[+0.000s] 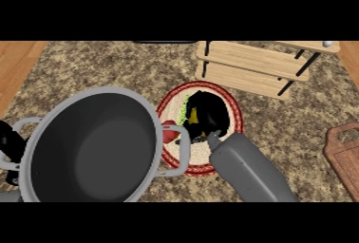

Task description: Pick the lemon from the placemat and place it in the tiered shelf

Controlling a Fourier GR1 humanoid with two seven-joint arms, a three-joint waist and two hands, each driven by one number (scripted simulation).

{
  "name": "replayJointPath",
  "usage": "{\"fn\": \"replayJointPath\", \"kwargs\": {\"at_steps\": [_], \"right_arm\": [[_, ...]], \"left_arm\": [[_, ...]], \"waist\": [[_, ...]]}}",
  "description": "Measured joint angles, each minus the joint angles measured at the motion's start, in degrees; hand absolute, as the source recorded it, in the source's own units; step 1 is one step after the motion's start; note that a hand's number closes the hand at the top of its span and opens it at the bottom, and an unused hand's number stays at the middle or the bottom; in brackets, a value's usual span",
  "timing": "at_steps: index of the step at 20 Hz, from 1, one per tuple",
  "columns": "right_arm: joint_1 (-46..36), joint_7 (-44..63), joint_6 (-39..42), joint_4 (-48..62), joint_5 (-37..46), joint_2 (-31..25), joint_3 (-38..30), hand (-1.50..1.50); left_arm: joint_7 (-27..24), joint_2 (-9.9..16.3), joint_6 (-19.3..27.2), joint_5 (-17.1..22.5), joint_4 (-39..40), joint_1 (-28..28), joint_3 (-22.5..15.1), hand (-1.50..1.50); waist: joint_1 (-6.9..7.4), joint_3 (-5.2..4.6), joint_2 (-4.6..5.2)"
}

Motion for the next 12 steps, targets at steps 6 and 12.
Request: {"fn": "replayJointPath", "kwargs": {"at_steps": [6,12], "right_arm": [[-7.98,13.82,-1.67,-11.13,7.43,-0.67,0.85,1.5],[-16.68,22.85,4.13,-20.39,12.81,-0.9,-2.98,1.5]], "left_arm": [[-0.09,-1.25,0.09,1.05,2.45,2.14,1.31,0.0],[-1.24,-4.22,-0.26,1.55,2.29,1.63,-0.4,0.0]], "waist": [[-1.61,-0.47,-0.41],[-1.92,-0.55,-0.38]]}}
